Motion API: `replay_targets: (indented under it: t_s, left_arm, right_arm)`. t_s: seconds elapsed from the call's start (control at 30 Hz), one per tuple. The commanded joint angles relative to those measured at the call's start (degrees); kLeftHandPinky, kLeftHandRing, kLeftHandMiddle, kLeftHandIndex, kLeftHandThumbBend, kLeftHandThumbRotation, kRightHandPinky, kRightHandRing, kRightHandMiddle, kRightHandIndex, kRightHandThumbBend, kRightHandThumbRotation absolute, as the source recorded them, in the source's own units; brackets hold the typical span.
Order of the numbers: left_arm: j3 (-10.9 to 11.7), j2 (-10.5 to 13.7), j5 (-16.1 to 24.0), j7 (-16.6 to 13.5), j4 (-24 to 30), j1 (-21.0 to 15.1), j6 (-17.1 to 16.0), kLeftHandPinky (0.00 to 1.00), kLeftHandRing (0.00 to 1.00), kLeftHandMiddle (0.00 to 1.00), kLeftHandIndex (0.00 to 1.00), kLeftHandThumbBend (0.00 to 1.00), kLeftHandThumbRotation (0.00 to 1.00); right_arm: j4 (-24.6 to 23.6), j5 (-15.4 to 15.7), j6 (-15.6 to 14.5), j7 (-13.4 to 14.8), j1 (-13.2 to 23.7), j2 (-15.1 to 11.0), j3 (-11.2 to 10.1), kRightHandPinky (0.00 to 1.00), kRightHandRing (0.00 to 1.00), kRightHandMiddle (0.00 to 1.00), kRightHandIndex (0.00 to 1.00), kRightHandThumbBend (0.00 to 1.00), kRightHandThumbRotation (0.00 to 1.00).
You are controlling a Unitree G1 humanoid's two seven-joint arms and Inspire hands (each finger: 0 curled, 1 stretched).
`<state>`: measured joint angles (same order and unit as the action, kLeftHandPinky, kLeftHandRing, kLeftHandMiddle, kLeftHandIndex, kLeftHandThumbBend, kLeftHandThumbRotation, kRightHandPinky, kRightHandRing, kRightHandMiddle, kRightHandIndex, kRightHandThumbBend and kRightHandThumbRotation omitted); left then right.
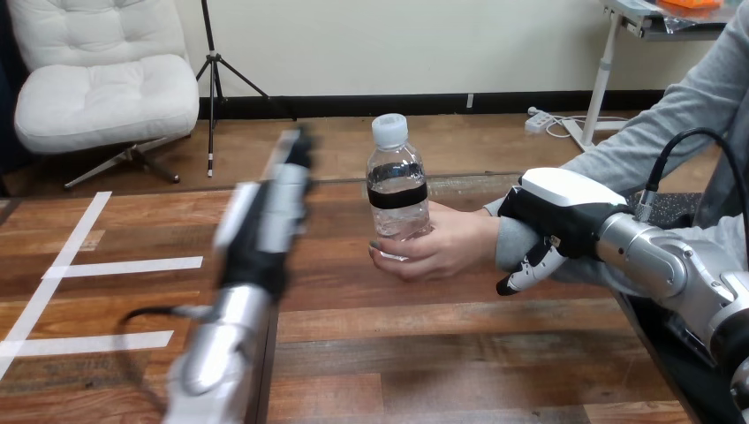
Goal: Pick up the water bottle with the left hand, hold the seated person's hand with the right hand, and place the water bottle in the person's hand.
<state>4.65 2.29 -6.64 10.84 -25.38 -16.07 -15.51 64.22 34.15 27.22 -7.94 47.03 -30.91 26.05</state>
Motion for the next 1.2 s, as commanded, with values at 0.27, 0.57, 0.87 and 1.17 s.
replay_targets:
  t_s: [0.27,0.57,0.87,1.17]
  left_arm:
    - [4.6,3.7,-2.8,-0.3,6.4,2.8,-0.2,1.00,1.00,1.00,1.00,1.00,1.00]
    - [5.3,3.4,-4.5,-0.2,10.2,5.2,0.5,1.00,1.00,1.00,1.00,0.95,1.00]
    - [5.1,3.8,-5.1,-0.2,12.8,7.5,1.5,1.00,1.00,1.00,1.00,0.92,1.00]
    - [5.0,3.9,-4.8,-0.3,14.2,9.2,1.8,1.00,1.00,1.00,1.00,0.93,1.00]
  right_arm:
    - [-4.9,-1.9,-0.6,-0.4,2.0,0.7,-2.0,0.58,0.65,0.67,0.66,0.85,0.35]
    - [-5.1,-1.0,-0.7,0.2,1.8,0.3,-1.4,0.65,0.74,0.76,0.75,0.93,0.53]
    - [-5.6,-0.9,-0.6,0.1,1.4,-0.2,-1.5,0.65,0.76,0.78,0.77,0.94,0.70]
    - [-6.5,-0.8,-0.3,0.4,0.9,-0.8,-1.7,0.66,0.77,0.79,0.78,0.93,0.84]
